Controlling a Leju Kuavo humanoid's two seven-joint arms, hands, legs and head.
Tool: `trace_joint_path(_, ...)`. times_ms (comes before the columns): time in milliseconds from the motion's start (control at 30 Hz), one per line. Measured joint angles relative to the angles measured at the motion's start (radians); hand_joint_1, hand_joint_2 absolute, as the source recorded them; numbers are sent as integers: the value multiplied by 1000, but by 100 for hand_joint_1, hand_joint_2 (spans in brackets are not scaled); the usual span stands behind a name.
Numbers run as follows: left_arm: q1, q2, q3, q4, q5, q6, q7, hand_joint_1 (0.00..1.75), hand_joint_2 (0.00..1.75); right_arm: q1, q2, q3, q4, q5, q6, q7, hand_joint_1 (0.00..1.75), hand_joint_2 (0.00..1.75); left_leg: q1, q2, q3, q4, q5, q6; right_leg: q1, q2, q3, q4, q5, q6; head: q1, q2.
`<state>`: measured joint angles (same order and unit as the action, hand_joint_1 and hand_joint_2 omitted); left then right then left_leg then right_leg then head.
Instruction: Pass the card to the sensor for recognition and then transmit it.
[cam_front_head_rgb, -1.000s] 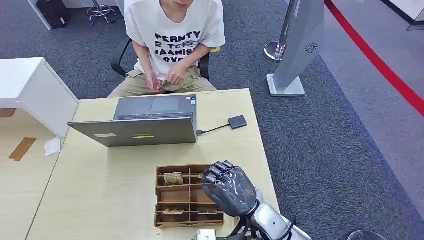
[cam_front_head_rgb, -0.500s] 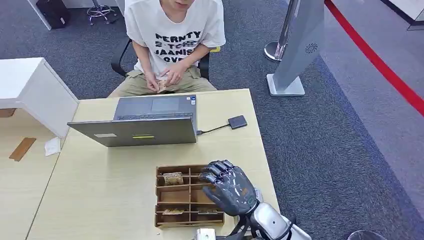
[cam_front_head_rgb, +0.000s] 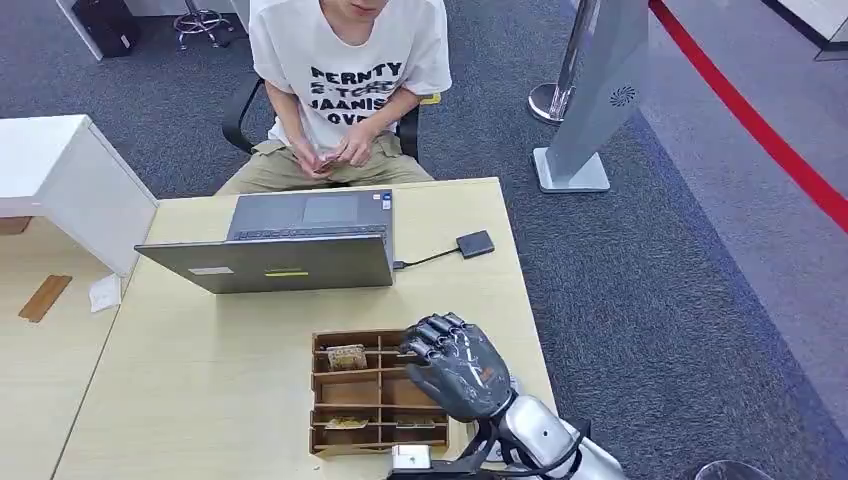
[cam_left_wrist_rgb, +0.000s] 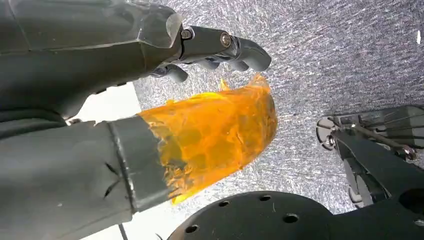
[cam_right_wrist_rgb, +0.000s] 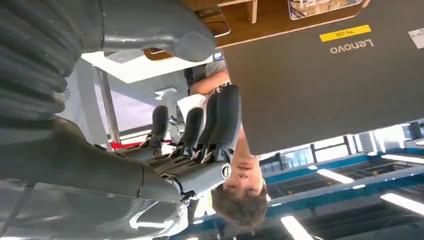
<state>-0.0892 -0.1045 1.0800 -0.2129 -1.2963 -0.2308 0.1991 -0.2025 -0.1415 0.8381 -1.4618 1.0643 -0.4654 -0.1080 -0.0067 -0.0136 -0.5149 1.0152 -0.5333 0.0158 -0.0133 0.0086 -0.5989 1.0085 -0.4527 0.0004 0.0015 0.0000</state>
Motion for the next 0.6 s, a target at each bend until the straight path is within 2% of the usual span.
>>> trace_joint_path(100,0,0,0,0,-1,0,0,0,0,-5,2,0,9,0,0,0,89,175,0,0,0,0,0,0,0,0,0,0,0,0,0,0)
trace_joint_path(200,0,0,0,0,-1,-1,0,0,0,-7,5,0,18,0,1,0,94,175,0,0,0,0,0,0,0,0,0,0,0,0,0,0)
trace_joint_path(367,0,0,0,0,1,-3,-2,0,0,-8,10,0,34,-3,6,1,91,175,0,0,0,0,0,0,0,0,0,0,0,0,0,0)
trace_joint_path(500,1,-1,0,0,16,-6,-19,0,0,-5,11,-1,45,-5,7,11,99,175,0,0,0,0,0,0,0,0,0,0,0,0,0,0)
trace_joint_path(600,4,-4,2,0,35,-9,-44,0,0,9,11,-9,49,8,-2,25,93,175,0,0,0,0,0,0,0,0,0,0,0,0,0,0)
